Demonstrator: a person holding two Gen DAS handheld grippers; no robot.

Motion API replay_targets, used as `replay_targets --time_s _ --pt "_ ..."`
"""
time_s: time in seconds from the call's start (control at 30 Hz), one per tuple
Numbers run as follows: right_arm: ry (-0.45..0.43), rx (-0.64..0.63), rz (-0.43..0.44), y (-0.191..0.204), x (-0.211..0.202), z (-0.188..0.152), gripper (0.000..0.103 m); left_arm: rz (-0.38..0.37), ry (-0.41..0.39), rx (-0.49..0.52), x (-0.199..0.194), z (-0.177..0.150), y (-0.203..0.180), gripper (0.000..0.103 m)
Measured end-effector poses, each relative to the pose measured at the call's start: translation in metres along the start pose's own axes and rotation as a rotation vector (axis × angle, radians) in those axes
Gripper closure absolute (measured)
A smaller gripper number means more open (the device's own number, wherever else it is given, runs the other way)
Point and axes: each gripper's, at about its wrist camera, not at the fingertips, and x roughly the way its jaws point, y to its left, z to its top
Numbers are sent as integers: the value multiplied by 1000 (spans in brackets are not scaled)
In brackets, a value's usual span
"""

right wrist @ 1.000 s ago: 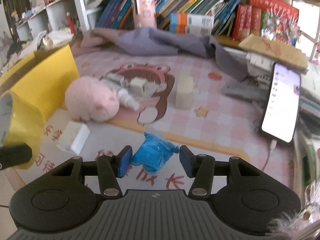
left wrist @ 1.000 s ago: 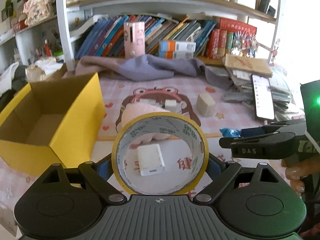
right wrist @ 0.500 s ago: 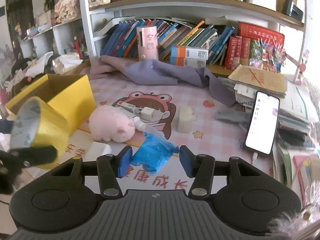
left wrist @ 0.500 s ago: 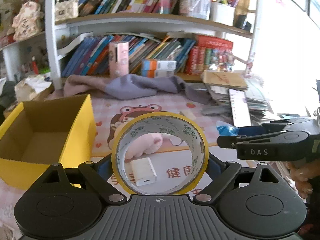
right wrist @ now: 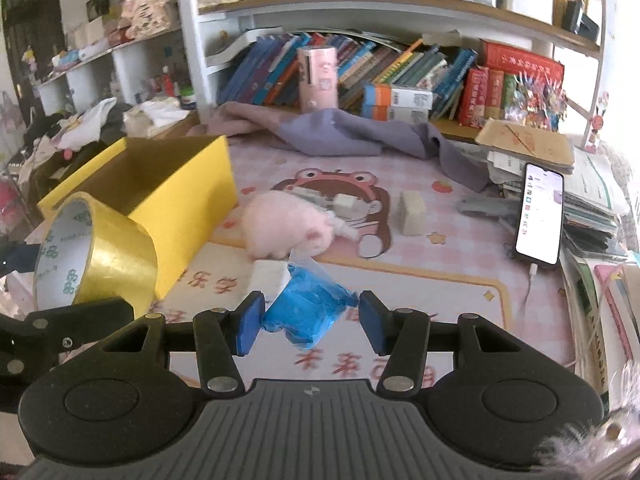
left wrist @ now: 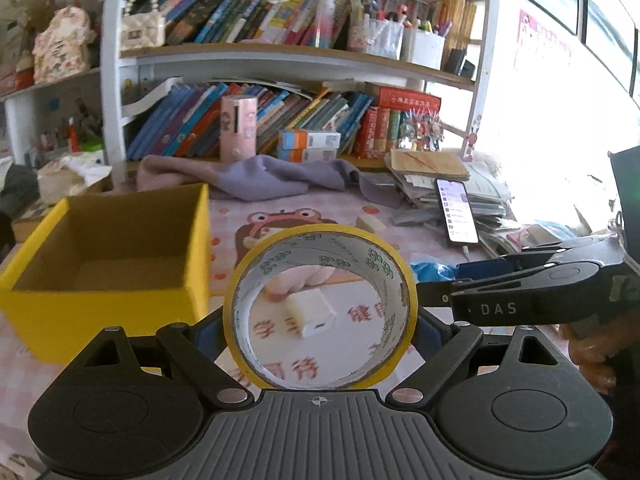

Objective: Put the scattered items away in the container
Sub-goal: 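Carry the tape roll and blue bag with both grippers over the yellow box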

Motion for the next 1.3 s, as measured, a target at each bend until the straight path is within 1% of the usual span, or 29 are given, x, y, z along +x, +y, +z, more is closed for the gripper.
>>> replay_targets --time_s 0.2,0.43,0.63,0.87,1.07,1.3 --pt "-10 -46 9 55 -21 -18 54 3 9 -24 -34 -19 29 11" --pt "-12 3 18 98 -31 -39 54 25 35 -13 -68 -41 57 11" --pt "-19 -5 42 133 -41 -47 54 42 32 -23 -94 -53 75 11" --pt "-22 -54 59 165 -49 -48 54 57 16 -59 -112 -62 93 11" --pt "-25 -69 54 179 -52 -48 54 61 19 -82 -119 -67 108 11" --pt "-29 -117 73 201 -50 -36 54 86 5 -130 -128 -71 128 11"
